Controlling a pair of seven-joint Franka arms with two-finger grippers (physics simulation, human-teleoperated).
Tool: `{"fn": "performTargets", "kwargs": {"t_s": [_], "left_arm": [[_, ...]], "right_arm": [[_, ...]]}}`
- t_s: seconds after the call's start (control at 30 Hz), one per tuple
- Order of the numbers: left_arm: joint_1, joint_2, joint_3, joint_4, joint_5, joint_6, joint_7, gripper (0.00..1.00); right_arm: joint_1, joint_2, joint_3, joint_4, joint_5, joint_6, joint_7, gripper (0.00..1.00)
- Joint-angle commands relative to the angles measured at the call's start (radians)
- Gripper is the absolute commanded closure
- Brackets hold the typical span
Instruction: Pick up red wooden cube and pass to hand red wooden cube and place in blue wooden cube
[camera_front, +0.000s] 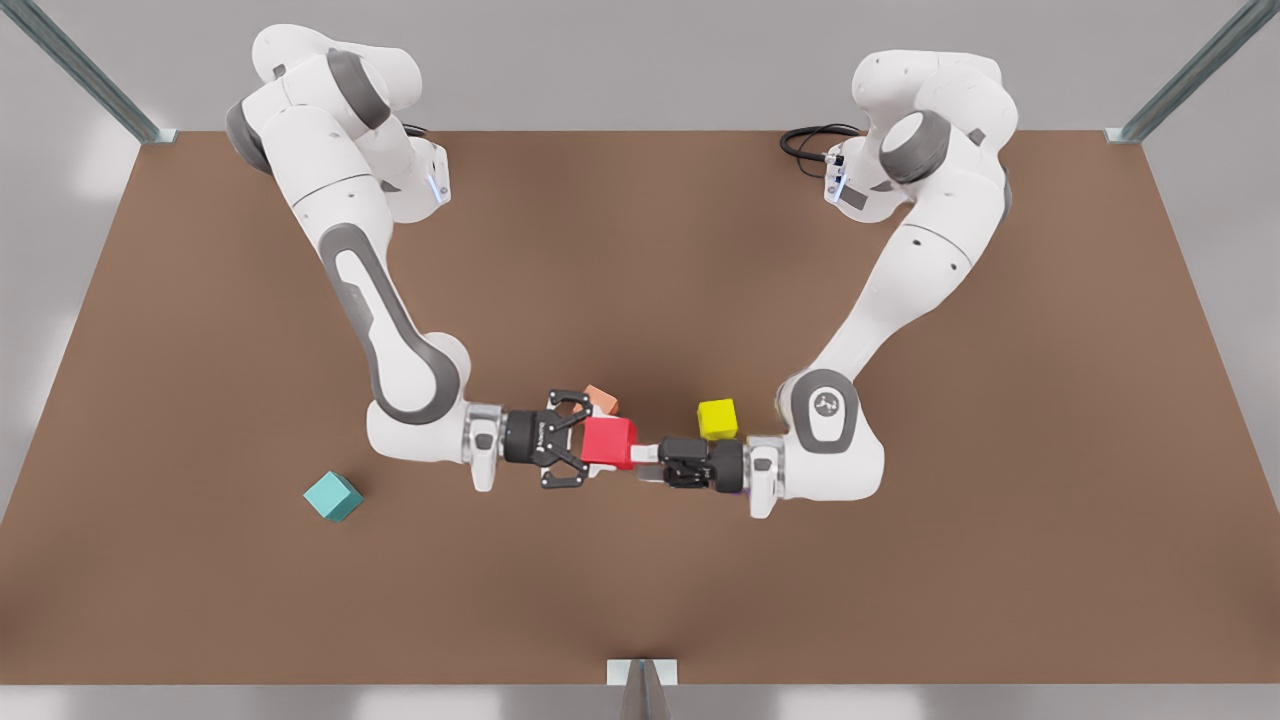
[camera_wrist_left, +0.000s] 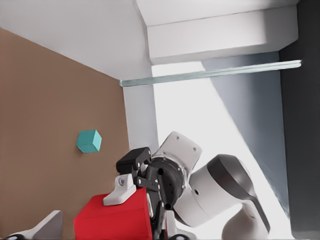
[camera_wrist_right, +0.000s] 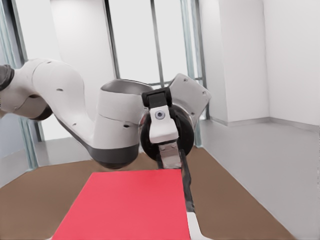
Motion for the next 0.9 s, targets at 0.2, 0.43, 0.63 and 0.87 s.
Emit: {"fn": "performTargets", "kwargs": {"t_s": [0.2, 0.43, 0.63, 0.87], "left_arm": [[0.146, -0.204, -0.063, 0.059, 1.590, -1.009, -0.491, 0.00], [-0.185, -0.771, 0.618, -0.374, 1.161, -0.737, -0.558, 0.00], [-0.188, -0.709, 0.603, -0.297, 1.188, -0.813, -0.564, 0.00], [-0.176, -0.709, 0.606, -0.288, 1.181, -0.814, -0.563, 0.00]], "right_arm": [[-0.185, -0.023, -0.009, 0.004, -0.566, -0.142, -0.012, 0.51], [-0.225, -0.041, -0.247, 0.200, -1.476, -0.383, 0.215, 0.50], [-0.219, -0.107, -0.247, 0.119, -1.744, -0.377, 0.506, 0.51], [-0.199, -0.084, -0.244, -0.002, -1.751, -0.064, 0.629, 0.49]]}}
